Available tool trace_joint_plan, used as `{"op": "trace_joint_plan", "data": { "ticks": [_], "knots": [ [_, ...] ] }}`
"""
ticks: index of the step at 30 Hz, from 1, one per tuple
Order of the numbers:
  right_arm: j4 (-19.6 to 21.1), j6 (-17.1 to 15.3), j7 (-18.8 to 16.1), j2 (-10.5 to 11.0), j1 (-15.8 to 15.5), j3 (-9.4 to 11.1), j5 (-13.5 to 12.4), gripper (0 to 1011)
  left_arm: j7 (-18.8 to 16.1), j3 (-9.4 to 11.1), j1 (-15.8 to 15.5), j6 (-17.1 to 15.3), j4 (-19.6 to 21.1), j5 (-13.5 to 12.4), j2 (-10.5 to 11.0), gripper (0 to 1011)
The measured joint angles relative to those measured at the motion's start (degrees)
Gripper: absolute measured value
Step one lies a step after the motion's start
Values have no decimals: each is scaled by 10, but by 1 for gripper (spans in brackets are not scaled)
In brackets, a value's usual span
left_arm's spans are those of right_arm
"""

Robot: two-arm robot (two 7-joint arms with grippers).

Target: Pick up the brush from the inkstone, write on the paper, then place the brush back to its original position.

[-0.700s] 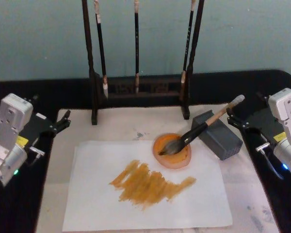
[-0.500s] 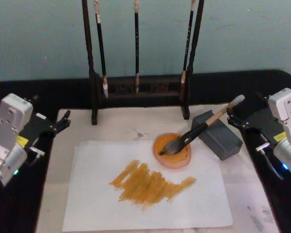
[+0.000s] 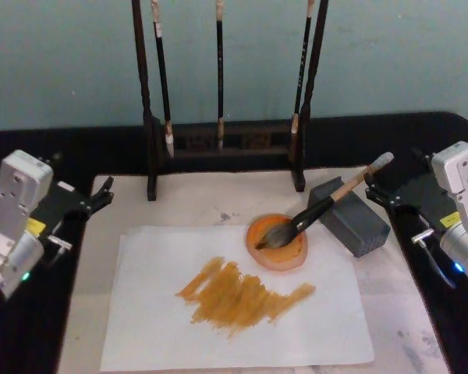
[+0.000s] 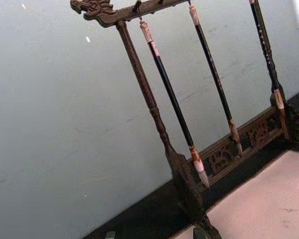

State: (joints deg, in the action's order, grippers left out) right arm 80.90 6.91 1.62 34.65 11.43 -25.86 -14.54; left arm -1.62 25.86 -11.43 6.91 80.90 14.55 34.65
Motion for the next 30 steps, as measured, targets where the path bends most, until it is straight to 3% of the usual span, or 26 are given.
{"op": "trace_joint_plan", "data": {
  "ticks": [30],
  "knots": [
    [0, 0, 0, 0, 0, 0, 0, 1000, 0, 0, 0, 0, 0, 0, 0, 1010]
  ]
}}
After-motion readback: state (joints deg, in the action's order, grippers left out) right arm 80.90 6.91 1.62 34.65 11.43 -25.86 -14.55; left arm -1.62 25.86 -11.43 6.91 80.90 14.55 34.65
